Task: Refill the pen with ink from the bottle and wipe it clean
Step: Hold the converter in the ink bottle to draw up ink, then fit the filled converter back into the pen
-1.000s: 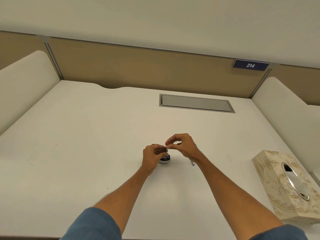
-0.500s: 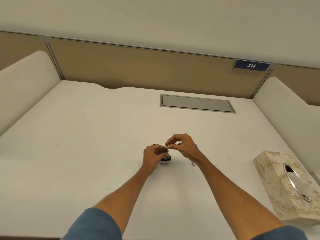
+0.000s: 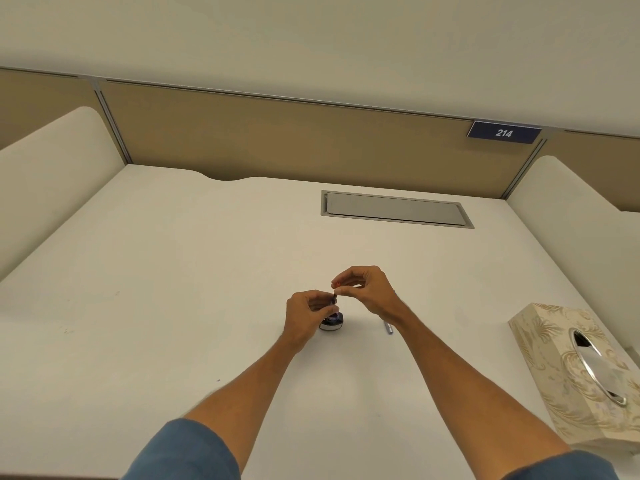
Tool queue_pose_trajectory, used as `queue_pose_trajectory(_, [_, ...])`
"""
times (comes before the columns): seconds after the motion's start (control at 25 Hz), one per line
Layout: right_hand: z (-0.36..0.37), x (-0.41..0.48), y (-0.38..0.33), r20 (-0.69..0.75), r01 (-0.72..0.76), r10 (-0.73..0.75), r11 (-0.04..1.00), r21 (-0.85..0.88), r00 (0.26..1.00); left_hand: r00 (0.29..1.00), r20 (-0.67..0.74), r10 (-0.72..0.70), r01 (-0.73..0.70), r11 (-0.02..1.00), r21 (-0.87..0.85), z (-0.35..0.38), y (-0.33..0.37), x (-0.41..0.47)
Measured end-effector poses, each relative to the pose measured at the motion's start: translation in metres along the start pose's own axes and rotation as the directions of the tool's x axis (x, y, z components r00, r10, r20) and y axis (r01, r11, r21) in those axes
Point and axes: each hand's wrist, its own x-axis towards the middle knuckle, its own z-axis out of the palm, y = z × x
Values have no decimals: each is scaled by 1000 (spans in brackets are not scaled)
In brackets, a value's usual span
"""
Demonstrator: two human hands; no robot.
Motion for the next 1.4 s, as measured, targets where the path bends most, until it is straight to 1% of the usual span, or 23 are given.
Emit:
queue_pose_trajectory(0.4, [-9,20,-17,-68,24,-22,999,22,997,999,5,38,-38,998,-54,-2,24,15])
queue_pose_trajectory(0.64, [-18,33,-26,-202,54,-49,998,17,978,994,37,104,-104,995,3,0,48,34])
queue_pose_trajectory(0.72, [-21,37,-27,-250,61,-56,998,13,967,994,41,105,-105,994,0,1,54,39])
queue_pose_trajectory(0.76, [-22,39,-27,-274,63,-55,998,19,960,996,20,88,-87,995,-44,2,58,41])
queue_pose_trajectory(0.84, [-25,41,-27,-327,62,-43,997,47,944,998,-60,0,-16,967,-255,3,63,44])
queue_pose_trajectory(0.92, [-26,43,-26,-391,61,-31,996,65,920,987,-115,-115,47,878,-475,1,66,48])
queue_pose_trajectory(1.0, [-28,45,-23,-453,70,-26,994,79,891,967,-152,-204,78,806,-587,-3,66,50])
queue_pose_trajectory(1.08, [-28,47,-20,-508,78,-3,989,127,861,953,-155,-259,113,783,-612,-4,63,51])
queue_pose_trajectory(1.16, [-26,48,-19,-536,88,36,975,203,843,948,-109,-300,188,801,-568,-2,60,51])
queue_pose_trajectory(1.24, [-23,48,-19,-534,94,62,961,259,843,941,-42,-336,269,818,-508,3,61,53])
queue_pose_trajectory(1.32, [-19,47,-19,-513,94,78,949,301,855,942,-10,-336,287,818,-498,8,67,58])
queue_pose_trajectory(1.4, [-16,47,-17,-486,82,91,943,322,869,945,-19,-326,266,804,-531,11,75,65])
